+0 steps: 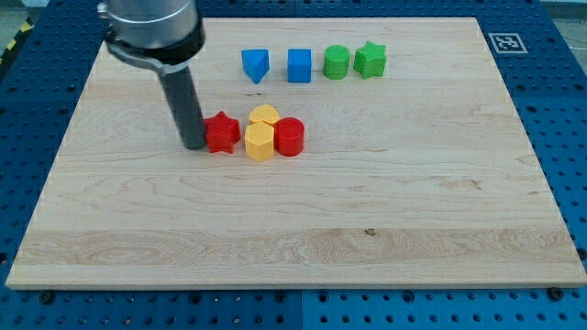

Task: Move blue triangle towards red star

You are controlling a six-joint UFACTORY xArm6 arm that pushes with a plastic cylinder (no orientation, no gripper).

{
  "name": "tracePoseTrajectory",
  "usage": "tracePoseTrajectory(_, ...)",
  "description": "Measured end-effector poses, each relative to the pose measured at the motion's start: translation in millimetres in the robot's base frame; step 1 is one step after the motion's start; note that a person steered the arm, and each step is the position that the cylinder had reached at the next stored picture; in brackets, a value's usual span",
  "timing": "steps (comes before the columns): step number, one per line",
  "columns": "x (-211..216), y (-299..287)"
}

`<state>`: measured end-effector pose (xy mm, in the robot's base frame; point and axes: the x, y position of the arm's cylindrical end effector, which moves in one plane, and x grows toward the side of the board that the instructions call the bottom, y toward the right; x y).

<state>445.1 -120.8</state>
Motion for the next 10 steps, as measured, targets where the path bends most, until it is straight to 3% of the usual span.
tracePoseTrajectory(2,-4,7)
tracePoseTrajectory(3,-10,-24)
tracePoseTrajectory(5,-127,-43)
tracePoseTrajectory(6,-166,-18)
tracePoseTrajectory(8,-201,47)
tracePoseTrajectory(10,-163,72)
